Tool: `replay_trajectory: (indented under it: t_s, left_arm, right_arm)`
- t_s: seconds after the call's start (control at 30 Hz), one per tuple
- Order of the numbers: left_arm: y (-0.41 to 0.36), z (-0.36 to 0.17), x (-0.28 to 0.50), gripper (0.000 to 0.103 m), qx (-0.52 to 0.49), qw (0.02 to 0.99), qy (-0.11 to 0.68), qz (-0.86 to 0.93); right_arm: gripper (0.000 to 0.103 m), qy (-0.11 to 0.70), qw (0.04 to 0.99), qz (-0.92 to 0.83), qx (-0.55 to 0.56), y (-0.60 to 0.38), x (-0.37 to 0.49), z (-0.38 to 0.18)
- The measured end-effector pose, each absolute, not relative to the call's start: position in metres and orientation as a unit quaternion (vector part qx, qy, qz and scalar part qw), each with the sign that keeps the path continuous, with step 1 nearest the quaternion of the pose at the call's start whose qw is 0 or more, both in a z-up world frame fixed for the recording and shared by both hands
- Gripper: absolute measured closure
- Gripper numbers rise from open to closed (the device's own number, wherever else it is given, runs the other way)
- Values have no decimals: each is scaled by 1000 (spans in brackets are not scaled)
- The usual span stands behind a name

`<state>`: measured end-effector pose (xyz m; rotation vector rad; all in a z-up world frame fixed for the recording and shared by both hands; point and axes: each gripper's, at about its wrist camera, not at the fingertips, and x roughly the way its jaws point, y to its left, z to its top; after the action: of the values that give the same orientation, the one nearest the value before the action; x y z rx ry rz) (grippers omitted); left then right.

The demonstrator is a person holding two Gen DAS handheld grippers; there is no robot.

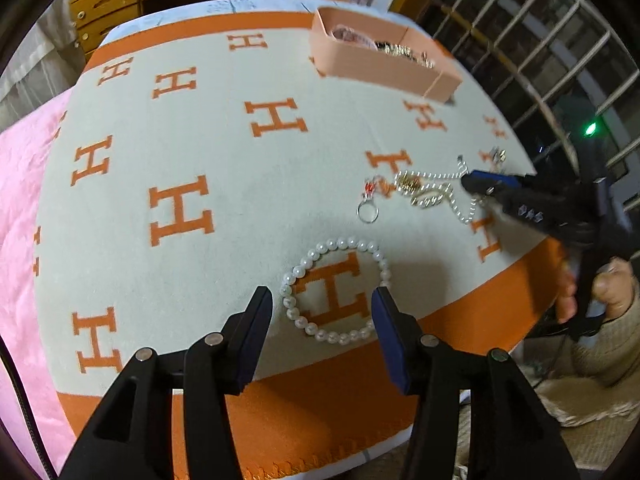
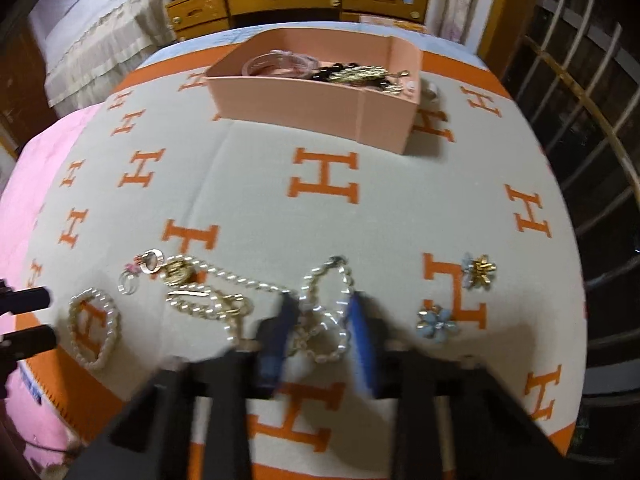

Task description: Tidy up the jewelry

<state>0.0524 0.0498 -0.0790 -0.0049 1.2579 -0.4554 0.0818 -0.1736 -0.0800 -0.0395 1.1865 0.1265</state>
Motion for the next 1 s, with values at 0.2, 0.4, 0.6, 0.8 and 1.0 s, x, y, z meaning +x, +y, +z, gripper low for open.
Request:
replay_trajectory:
  t_s: [0.2, 0.4, 0.6, 0.8, 1.0]
  left_arm:
    - [24, -96, 63, 53, 71, 760, 617, -191]
    - [4, -102, 66, 53, 124, 747, 628, -178]
    - [-9, -99, 67, 97, 126, 745, 629, -182]
    - [-12, -90, 71, 98, 66, 758, 621, -186]
    - [-11, -31, 77, 98, 38, 806, 560, -186]
  right_arm:
    - [94, 574, 808, 116, 68, -191, 82, -81]
    - [94, 563, 791, 165, 174, -219, 80, -70]
    - [94, 516, 809, 189, 207, -230, 82, -31]
    - [95, 461, 839, 202, 207, -235, 92, 19]
    - [103, 397, 873, 202, 198, -236, 106, 73]
